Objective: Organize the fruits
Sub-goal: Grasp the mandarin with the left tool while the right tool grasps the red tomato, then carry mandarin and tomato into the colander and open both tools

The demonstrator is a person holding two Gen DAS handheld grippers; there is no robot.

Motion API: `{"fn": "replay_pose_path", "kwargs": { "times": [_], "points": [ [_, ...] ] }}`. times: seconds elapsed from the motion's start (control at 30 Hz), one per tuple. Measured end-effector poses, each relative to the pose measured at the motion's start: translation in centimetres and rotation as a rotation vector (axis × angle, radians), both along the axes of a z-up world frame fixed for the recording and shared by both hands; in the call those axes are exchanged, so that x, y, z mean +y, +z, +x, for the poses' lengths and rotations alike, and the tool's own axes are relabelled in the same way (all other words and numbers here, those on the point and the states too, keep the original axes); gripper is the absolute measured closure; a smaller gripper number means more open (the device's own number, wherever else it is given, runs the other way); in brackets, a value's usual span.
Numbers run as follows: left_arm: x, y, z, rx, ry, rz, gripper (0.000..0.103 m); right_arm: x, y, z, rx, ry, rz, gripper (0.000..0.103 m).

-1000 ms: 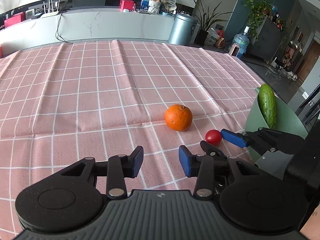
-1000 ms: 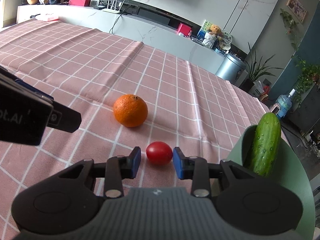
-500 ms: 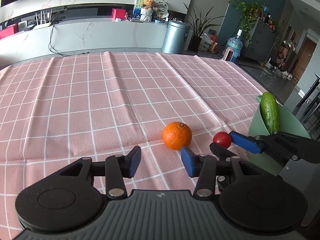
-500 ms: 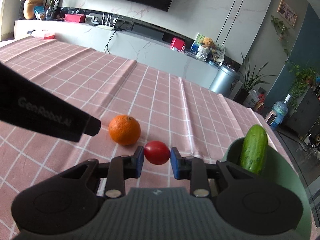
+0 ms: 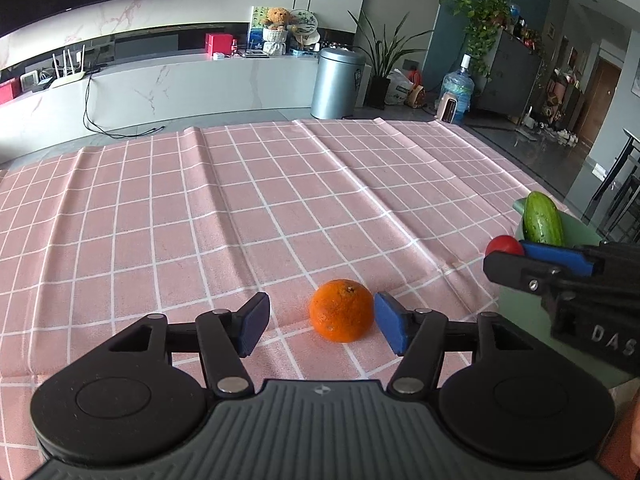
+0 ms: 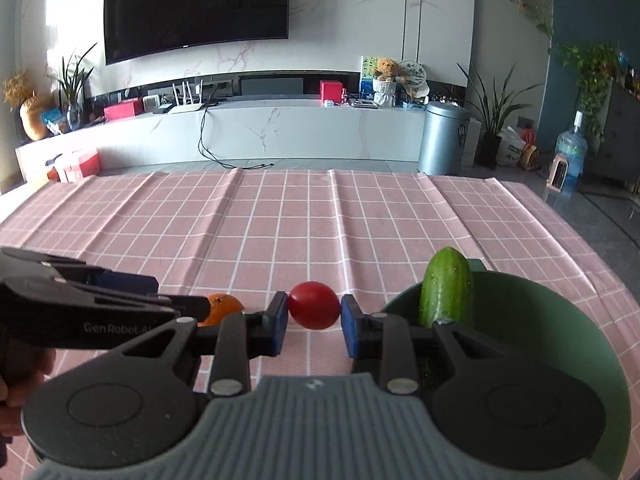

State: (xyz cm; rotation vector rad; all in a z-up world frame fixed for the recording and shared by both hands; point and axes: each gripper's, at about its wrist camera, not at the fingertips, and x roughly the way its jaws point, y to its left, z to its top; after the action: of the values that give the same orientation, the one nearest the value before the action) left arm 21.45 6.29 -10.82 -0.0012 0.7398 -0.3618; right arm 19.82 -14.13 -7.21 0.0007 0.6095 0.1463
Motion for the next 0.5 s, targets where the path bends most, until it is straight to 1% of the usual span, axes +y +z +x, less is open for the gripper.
{"fn": "replay_pose_path", "kwargs": {
  "times": [0.13, 0.2, 0.37, 0.4, 0.43, 0.47, 0.5],
  "points": [
    [-1.7, -0.6, 0.0, -0.013, -0.041, 0.078, 0.032, -1.2, 0.1, 0.2, 0.025, -0.005, 0.077, 0.079],
    [-2.3, -0.9, 0.2, -0.013, -0.038, 0.103, 0.032, -1.2, 0.1, 0.0, 0.024, -0.002, 0.087, 0.079],
    [-2.9, -1.6, 0.9, 0.016, -0.026, 0.116, 0.032, -1.8, 0.3, -0.4, 0.025, 0.008, 0.123, 0.079],
    [-3.1, -1.7, 1.1, 0.021, -0.024, 0.128, 0.033, -1.9, 0.4, -0.5, 0.025, 0.011, 0.13, 0.079],
    [-3.2, -1.8, 1.1, 0.026, -0.02, 0.138, 0.037, -2.0, 0.4, -0.5, 0.026, 0.013, 0.137, 0.079],
    [-3.3, -1.9, 1.2, 0.032, -0.019, 0.14, 0.038, -2.2, 0.5, -0.5, 0.026, 0.015, 0.142, 0.079],
    [-3.3, -1.9, 1.3, 0.039, -0.017, 0.134, 0.041, -2.2, 0.5, -0.6, 0.028, 0.017, 0.145, 0.079]
  ]
}}
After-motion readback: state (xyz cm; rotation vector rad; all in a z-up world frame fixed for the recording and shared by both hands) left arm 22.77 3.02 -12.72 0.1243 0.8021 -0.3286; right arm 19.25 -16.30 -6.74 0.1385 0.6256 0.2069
